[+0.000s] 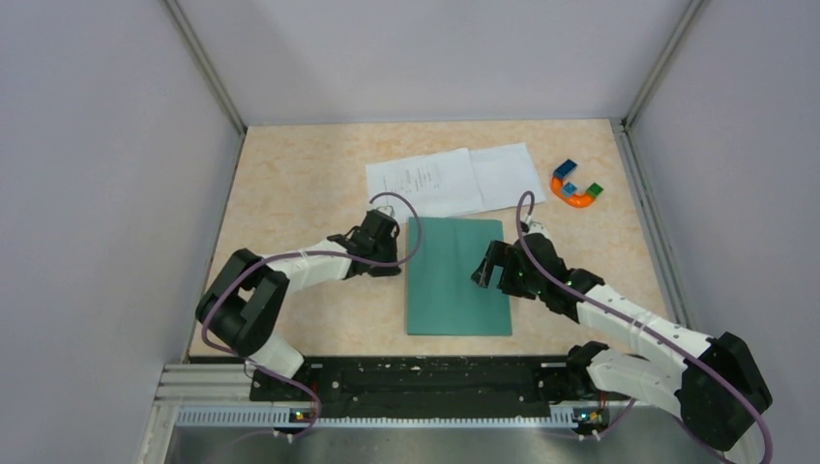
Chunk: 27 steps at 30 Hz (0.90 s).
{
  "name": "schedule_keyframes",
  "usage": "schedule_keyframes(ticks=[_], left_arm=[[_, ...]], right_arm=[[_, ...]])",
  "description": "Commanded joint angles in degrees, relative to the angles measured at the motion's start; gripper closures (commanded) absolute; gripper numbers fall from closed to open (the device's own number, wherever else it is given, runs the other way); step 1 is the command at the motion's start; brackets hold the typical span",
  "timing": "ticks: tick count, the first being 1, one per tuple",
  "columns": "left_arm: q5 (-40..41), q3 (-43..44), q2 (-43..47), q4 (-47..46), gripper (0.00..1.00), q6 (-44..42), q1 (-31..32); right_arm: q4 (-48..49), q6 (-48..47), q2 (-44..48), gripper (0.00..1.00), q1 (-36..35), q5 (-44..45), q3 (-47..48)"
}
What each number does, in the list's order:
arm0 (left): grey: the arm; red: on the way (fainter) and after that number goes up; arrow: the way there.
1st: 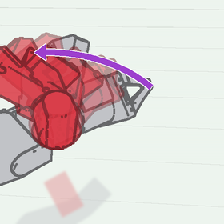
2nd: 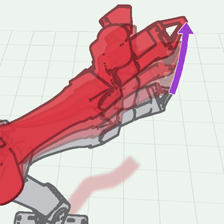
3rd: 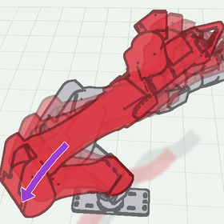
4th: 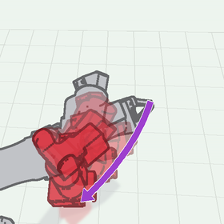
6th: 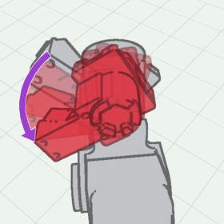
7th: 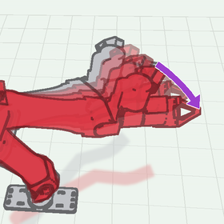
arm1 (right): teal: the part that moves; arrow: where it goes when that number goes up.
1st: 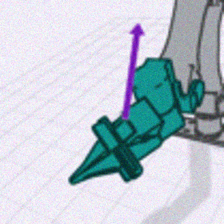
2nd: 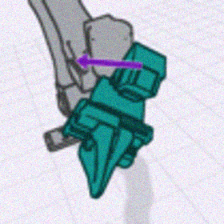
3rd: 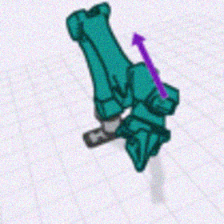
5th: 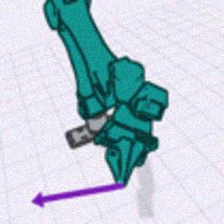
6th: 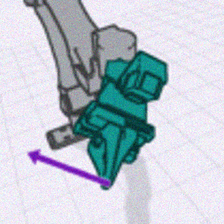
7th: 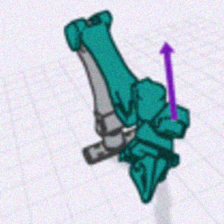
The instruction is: Put the files into the folder
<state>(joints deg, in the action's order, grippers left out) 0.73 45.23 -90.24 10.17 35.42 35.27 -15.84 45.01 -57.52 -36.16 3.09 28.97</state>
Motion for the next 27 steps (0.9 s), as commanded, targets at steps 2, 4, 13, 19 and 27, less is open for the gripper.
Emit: schedule_keyframes(ticks=[2,4,13,19,27], left_arm=[[-0.44,-0.23,4.21,4.72,0.86,-1.02,0.23],[-2.93,0.56,6.27,5.31,0.82,-0.77,0.28],[-5.39,2.48,6.16,4.42,0.72,0.41,2.13],[-5.65,2.34,2.43,1.84,0.72,0.36,2.61],[-2.94,1.97,0.24,2.57,0.80,0.27,2.63]], right_arm=[[2.39,-0.56,0.06,0.01,1.71,-1.58,0.08],[2.39,-0.64,0.15,0.01,1.95,-1.69,-0.16],[2.98,-0.55,-0.26,0.01,2.31,-2.07,-1.19],[3.35,-0.66,-0.48,0.01,2.31,-2.15,-1.41],[3.63,-1.10,-0.70,0.01,2.49,-2.32,-2.05]])
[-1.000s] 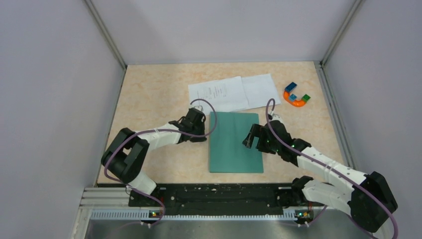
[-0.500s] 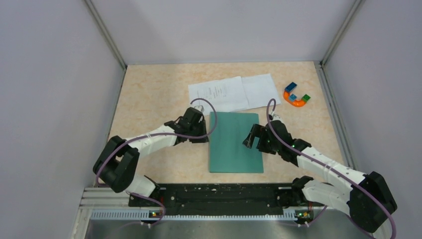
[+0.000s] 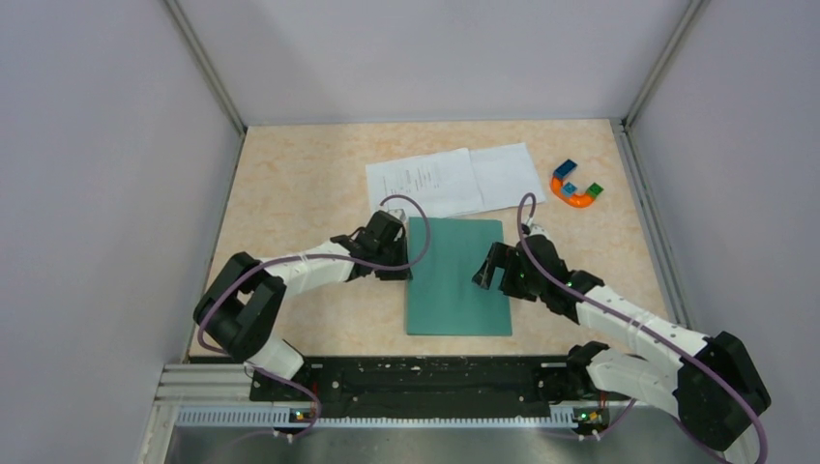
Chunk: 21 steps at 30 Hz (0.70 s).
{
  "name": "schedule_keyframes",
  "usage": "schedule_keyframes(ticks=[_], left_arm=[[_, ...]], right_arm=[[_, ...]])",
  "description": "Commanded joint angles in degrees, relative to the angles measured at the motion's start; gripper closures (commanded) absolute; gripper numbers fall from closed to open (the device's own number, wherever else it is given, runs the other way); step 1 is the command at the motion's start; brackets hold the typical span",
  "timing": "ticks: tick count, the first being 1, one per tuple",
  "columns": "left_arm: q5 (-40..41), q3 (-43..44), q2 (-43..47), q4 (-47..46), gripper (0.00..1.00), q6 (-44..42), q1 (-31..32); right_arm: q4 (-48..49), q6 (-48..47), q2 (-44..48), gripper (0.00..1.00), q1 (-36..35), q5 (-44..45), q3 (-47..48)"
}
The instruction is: Put the files into the folder
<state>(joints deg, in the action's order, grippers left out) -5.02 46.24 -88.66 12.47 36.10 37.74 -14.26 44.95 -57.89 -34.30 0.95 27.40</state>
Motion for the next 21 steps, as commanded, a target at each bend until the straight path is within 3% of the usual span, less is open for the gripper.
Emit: schedule_keyframes(ticks=[1,9,21], left_arm=[[3.08,0.98,-1.60,0.51,0.83,-0.47,0.18],[4.23,0.63,-3.27,1.15,1.00,-0.39,0.15],[4.43,0.77,-4.67,1.94,1.00,-0.38,0.21]], right_arm=[[2.35,-1.15,-0.46,0.01,0.71,-0.25,-0.62],[6.09,-2.31,-1.56,0.01,1.65,-3.25,-2.50],[4.76,-3.32,-1.26,0.01,3.36,-2.52,-3.13]])
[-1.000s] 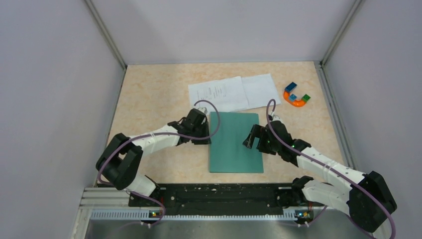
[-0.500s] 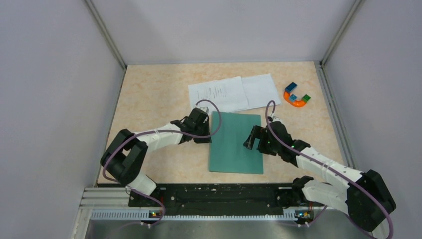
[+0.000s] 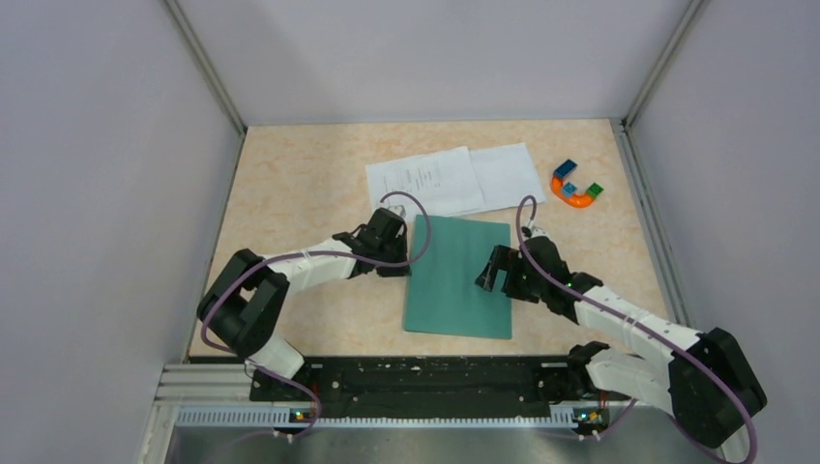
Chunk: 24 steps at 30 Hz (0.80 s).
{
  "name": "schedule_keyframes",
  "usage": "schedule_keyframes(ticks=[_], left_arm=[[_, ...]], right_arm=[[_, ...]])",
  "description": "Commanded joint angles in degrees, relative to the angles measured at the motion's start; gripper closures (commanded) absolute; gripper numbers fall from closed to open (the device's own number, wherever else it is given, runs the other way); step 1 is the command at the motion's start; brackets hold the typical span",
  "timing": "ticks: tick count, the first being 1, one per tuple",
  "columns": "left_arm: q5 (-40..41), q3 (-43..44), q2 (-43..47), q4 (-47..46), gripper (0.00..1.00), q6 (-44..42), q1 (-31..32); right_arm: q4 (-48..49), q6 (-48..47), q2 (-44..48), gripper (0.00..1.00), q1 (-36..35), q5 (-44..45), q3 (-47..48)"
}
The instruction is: Put the files into the folder
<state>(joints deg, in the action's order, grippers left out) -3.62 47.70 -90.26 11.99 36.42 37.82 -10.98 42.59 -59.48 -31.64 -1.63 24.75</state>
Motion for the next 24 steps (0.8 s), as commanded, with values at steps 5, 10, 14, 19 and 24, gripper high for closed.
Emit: schedule_keyframes(ticks=[5,10,14,19,24], left_arm=[[3.15,-0.66,-3.60,2.43,1.00,-0.57,0.12],[3.09,-0.53,-3.98,2.70,1.00,-0.58,0.11],[4.80,-0.77,-4.36,2.65,1.00,-0.41,0.12],[4.84,-0.78,-4.66,2.56,1.00,-0.46,0.11],[4.64,-0.90,-4.75,2.35,1.00,-0.41,0.06]], right_arm=[[2.66,-1.03,-0.09,0.01,0.69,-0.64,-1.20],[3.69,-0.89,-0.85,0.01,0.70,-0.95,-1.47],[4.01,-0.91,-1.48,0.01,0.74,-0.95,-1.75],[5.05,-0.60,-2.11,0.01,0.79,-1.33,-2.54],[7.29,0.14,-2.51,0.01,0.72,-2.97,-2.90]])
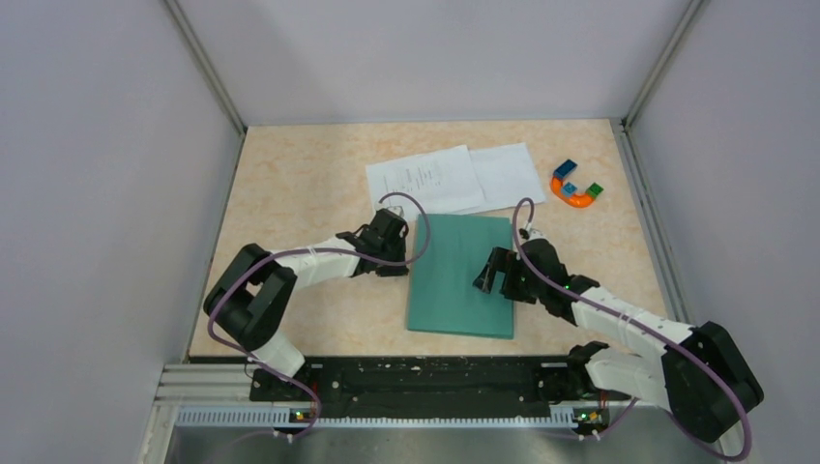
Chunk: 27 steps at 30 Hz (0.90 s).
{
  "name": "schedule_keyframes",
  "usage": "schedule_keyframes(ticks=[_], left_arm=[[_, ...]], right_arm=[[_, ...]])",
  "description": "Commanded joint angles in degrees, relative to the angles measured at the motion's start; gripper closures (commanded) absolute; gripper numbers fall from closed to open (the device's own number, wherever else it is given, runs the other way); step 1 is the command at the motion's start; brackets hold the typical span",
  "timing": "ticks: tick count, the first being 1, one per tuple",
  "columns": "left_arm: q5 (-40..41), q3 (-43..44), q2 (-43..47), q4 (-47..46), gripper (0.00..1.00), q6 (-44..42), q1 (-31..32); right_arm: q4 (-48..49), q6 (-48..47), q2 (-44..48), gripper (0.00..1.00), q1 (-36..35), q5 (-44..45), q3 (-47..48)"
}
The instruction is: Put the files into the folder
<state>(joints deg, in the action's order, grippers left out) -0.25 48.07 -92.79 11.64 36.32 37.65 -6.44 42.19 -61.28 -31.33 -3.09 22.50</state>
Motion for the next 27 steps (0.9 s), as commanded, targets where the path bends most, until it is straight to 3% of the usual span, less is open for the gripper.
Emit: schedule_keyframes(ticks=[1,7,14,19,25,27], left_arm=[[1.16,-1.19,-2.34,2.63,1.00,-0.28,0.24],[0.58,-1.28,-2.88,2.17,1.00,-0.27,0.29],[0.60,-1.30,-2.25,2.30,1.00,-0.35,0.28],[-0.81,-2.02,-1.78,1.67,1.00,0.07,0.32],[-2.22,-2.08,0.75,1.85,1.00,0.47,0.33],[-1.99,-1.32,2.55,3.13,1.00,0.51,0.32]], right_arm=[[3.48,1.00,-0.83,0.01,0.45,-1.98,-0.52],[5.94,3.44,-0.87,0.06,0.42,-4.90,0.87],[5.95,6.61,2.89,0.21,0.57,-5.98,3.19],[5.96,9.03,7.14,0.48,0.73,-6.33,5.52],[4.27,9.36,7.94,0.98,0.79,-6.44,10.26],[2.93,8.81,7.18,1.00,0.80,-6.61,12.38]])
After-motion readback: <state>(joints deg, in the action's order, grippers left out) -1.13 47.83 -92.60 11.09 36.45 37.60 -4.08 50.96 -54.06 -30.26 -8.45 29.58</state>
